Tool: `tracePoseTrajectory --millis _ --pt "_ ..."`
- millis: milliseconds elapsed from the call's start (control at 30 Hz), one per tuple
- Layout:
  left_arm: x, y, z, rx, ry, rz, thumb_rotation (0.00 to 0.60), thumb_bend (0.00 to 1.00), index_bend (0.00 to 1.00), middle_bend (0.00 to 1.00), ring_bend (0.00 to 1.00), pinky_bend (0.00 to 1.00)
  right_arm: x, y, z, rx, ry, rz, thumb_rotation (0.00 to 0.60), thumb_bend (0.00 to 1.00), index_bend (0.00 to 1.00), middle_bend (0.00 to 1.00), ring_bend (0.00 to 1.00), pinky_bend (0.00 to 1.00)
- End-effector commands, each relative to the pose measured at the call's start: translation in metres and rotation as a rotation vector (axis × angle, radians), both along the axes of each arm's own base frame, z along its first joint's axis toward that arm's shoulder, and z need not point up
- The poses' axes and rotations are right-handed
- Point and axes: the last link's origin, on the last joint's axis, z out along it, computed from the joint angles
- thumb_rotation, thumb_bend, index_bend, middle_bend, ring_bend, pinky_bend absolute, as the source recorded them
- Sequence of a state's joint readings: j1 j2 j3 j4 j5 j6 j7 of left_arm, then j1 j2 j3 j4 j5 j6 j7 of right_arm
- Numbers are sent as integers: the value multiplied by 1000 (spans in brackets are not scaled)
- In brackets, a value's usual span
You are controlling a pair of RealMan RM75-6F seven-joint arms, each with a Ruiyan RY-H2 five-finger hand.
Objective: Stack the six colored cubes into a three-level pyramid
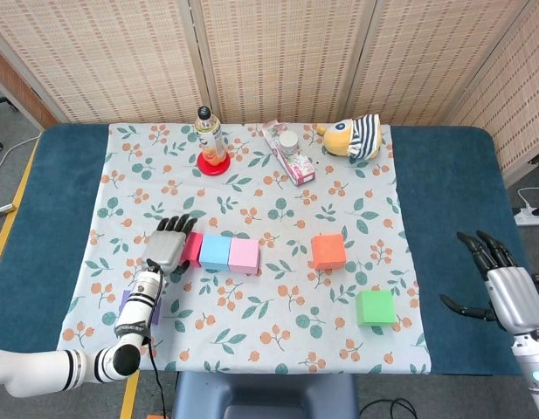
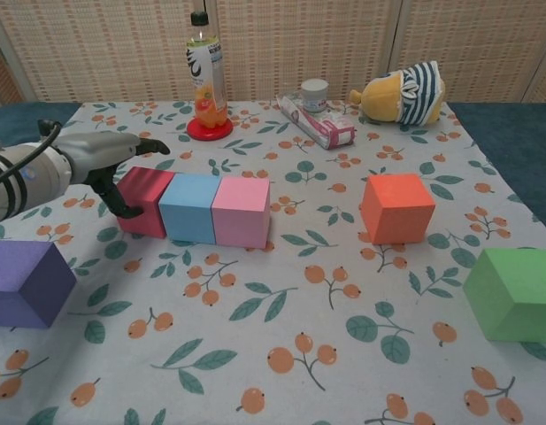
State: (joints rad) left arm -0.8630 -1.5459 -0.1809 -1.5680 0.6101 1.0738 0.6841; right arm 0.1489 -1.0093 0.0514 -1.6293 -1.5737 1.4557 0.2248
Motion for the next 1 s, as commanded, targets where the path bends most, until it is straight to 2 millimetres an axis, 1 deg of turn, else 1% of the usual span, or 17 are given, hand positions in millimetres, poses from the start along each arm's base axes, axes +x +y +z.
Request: tracePoseTrajectory --millis 33,167,233,367,467,600,733,800,1000 --pt "0 -1 0 -3 1 0 600 335 0 0 0 73 0 0 0 -1 1 -1 445 95 0 129 0 112" --pt "-3 -7 4 -9 6 -4 600 336 0 0 0 73 0 0 1 0 -1 0 445 94 0 129 0 112" --pt "-8 -11 9 -7 19 -7 600 337 0 0 0 73 -1 0 1 0 -2 1 445 94 0 129 0 112" --pt "-25 -15 20 2 73 0 600 336 0 0 0 73 -1 0 1 0 -4 5 446 95 0 129 0 112" --pt "-40 -10 28 29 106 28 600 336 0 0 0 71 0 1 0 0 -7 7 445 95 0 129 0 112" --pt "-55 8 32 77 128 56 600 333 0 0 0 59 2 1 -1 5 -7 14 445 94 0 129 0 112" --pt "-58 23 31 91 93 68 600 333 0 0 0 56 4 0 -2 7 -1 19 445 95 0 129 0 112" --pt "-55 29 28 82 67 64 600 333 0 0 0 55 5 0 -3 9 1 18 445 94 0 129 0 112" --pt "-46 36 19 56 34 40 600 332 0 0 0 55 6 -2 -4 11 9 9 445 94 0 129 0 112"
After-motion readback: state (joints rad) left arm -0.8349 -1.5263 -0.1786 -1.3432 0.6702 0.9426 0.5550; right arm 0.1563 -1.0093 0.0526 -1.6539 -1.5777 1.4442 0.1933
